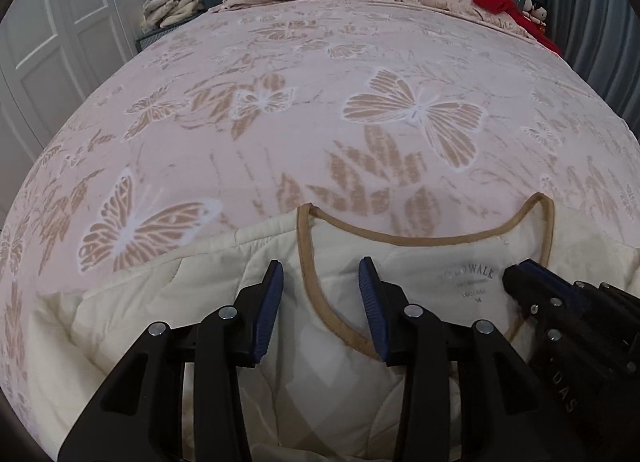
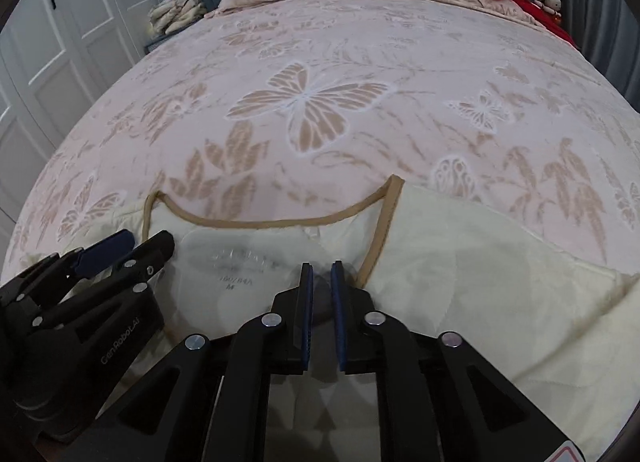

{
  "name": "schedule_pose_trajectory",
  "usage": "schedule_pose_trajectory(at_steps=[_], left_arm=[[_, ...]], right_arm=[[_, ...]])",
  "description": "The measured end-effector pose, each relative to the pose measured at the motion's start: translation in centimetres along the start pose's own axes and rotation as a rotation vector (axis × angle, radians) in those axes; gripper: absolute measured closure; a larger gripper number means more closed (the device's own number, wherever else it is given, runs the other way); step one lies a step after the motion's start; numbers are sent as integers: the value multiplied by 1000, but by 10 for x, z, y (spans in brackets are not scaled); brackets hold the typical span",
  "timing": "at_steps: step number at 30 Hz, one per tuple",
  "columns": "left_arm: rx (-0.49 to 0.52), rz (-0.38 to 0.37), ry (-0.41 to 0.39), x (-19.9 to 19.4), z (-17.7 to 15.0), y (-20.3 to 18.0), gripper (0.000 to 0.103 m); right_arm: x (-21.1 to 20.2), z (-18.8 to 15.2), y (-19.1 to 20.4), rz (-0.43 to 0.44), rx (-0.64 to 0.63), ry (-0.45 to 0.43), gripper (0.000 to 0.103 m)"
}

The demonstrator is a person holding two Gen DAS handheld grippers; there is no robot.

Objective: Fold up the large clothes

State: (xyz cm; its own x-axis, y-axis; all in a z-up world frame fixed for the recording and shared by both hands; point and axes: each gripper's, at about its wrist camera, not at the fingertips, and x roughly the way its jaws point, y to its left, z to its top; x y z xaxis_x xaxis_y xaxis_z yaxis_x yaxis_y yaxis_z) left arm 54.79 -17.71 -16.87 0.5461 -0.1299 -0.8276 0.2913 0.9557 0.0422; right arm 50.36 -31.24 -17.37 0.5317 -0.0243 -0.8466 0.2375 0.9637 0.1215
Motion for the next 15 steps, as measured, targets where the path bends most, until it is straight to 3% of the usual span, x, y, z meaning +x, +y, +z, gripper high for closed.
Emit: schedule_pose_trajectory(at_steps=[15], left_arm=[[16,49,-75,9,-10,-8,64]], right_arm=[[15,-10,8,-86,-54,-72,101]])
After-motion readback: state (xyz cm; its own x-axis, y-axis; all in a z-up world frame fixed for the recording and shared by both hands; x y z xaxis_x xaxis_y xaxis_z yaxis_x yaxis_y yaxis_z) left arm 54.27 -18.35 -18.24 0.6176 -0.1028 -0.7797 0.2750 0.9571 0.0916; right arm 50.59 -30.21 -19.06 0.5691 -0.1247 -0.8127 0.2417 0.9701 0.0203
